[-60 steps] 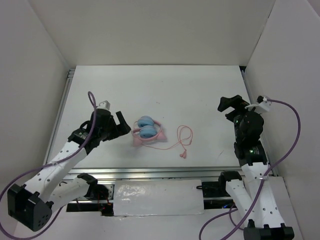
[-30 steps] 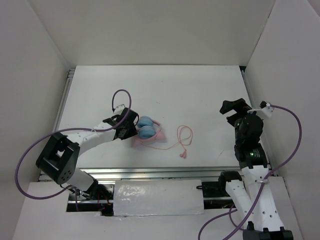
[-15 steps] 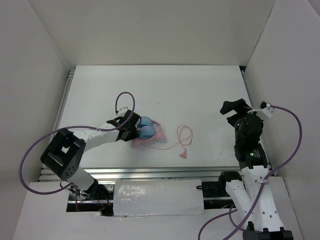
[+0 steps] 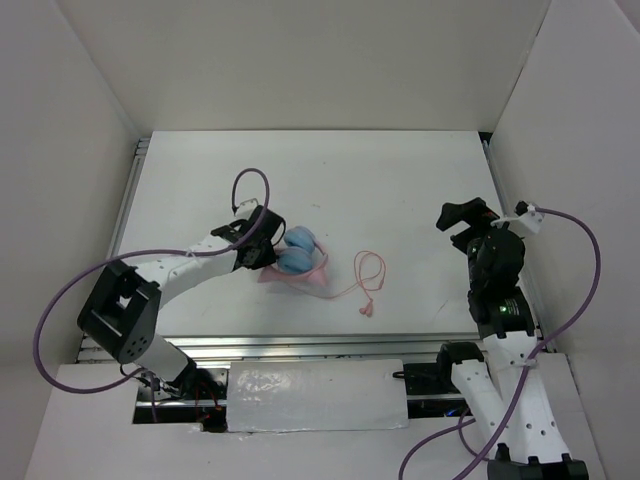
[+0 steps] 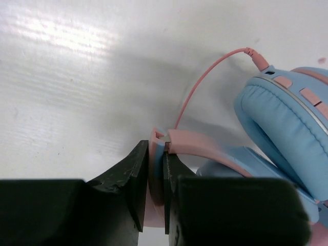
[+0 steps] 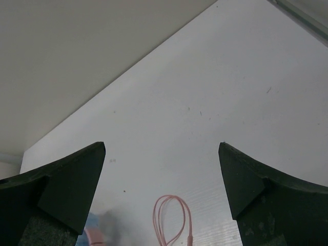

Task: Wrap the headphones

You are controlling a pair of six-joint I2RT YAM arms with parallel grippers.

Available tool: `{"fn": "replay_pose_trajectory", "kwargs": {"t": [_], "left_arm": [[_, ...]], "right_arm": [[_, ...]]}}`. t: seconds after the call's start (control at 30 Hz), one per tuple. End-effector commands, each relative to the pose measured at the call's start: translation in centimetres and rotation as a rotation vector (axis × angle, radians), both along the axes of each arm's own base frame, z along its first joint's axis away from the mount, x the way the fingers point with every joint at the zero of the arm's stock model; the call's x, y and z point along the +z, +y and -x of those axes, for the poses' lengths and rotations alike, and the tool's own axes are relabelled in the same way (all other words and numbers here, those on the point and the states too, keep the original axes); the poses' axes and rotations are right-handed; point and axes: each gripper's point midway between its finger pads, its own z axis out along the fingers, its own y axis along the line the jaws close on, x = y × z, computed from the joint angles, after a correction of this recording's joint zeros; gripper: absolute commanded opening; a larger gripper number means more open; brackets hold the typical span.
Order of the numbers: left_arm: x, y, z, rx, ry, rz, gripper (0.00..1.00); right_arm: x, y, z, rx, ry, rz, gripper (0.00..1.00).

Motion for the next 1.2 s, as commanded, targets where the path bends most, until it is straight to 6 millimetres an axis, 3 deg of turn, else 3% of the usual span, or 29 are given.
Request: {"fn": "replay_pose_trajectory", "kwargs": {"t": [0.0, 0.13, 0.3, 0.37, 0.4, 0.43, 0.47, 0.5, 0.53, 0.57, 0.6, 0.63, 0.7, 0.73, 0.87, 0.93, 0.97, 1.0, 1.03, 1.07, 1.1, 1.17], "left_arm": [[7.5, -1.0, -2.9, -0.013, -0.190, 0.052, 0.00], [12.2, -0.9, -3.9, -0.025, -0.290, 0.060, 0.00], [19.4, -1.2, -5.0, -0.081, -0.435, 0.080, 0.00], [23.8, -1.4, -5.5, -0.115, -0.524, 0.104, 0.00], [25.2, -1.5, -5.5, -0.127, -0.546, 0.117, 0.00], [28.5, -1.5, -5.7, -0.131, -0.606, 0.142, 0.00], [30.1, -1.4, -5.7, -0.154, -0.638, 0.134, 0.00], [31.8, -1.3, -5.6, -0.156, -0.667, 0.141, 0.00], [34.9, -1.2, -5.5, -0.163, -0.721, 0.160, 0.00], [36.3, -1.0, -5.4, -0.181, -0.747, 0.147, 0.00], [37.6, -1.0, -5.3, -0.188, -0.765, 0.152, 0.00], [40.1, -0.9, -5.0, -0.207, -0.810, 0.157, 0.00], [42.4, -1.0, -4.6, -0.229, -0.847, 0.172, 0.00], [44.6, -1.4, -4.4, -0.257, -0.890, 0.191, 0.00], [47.8, -1.9, -3.5, -0.320, -0.927, 0.212, 0.00], [49.0, -1.8, -3.0, -0.337, -0.956, 0.214, 0.00], [49.2, -1.7, -2.9, -0.330, -0.960, 0.218, 0.00], [49.5, -1.6, -2.7, -0.333, -0.970, 0.220, 0.00], [49.8, -1.4, -2.3, -0.337, -0.982, 0.222, 0.00], [49.9, -1.1, -2.3, -0.322, -0.986, 0.219, 0.00], [50.3, -0.9, -2.2, -0.313, -1.005, 0.220, 0.00], [50.6, -0.2, -2.2, -0.279, -1.011, 0.210, 0.00]], "right_arm": [[0.5, 1.1, -0.5, 0.056, -0.029, 0.043, 1.00], [0.8, 2.4, -1.0, 0.106, -0.047, 0.076, 1.00], [1.6, 5.9, -2.4, 0.241, -0.107, 0.153, 1.00], [1.7, 7.3, -2.9, 0.306, -0.125, 0.218, 1.00], [1.0, 8.8, -3.3, 0.363, -0.116, 0.243, 1.00], [1.5, 10.0, -3.6, 0.415, -0.158, 0.273, 1.00], [0.6, 11.6, -4.0, 0.505, -0.156, 0.331, 1.00], [1.2, 13.1, -4.1, 0.563, -0.198, 0.345, 1.00], [1.1, 14.3, -4.1, 0.619, -0.214, 0.360, 1.00], [0.2, 15.4, -4.5, 0.669, -0.206, 0.392, 1.00], [0.6, 16.7, -4.3, 0.728, -0.247, 0.401, 1.00], [0.3, 17.8, -4.2, 0.771, -0.263, 0.416, 1.00], [-0.2, 19.3, -4.4, 0.830, -0.320, 0.437, 1.00], [-0.5, 20.0, -4.3, 0.857, -0.347, 0.445, 1.00], [-1.5, 22.8, -4.1, 0.973, -0.466, 0.486, 1.00], [-0.5, 23.8, -4.7, 0.977, -0.502, 0.516, 1.00], [-1.2, 24.5, -5.3, 1.001, -0.489, 0.541, 1.00], [-0.1, 25.1, -5.8, 1.013, -0.511, 0.545, 1.00], [-0.2, 25.7, -5.9, 1.038, -0.506, 0.535, 1.00], [-0.7, 26.9, -5.8, 1.094, -0.505, 0.527, 1.00], [0.1, 27.7, -5.8, 1.108, -0.538, 0.519, 1.00], [-0.8, 29.4, -5.4, 1.167, -0.531, 0.463, 1.00]]}}
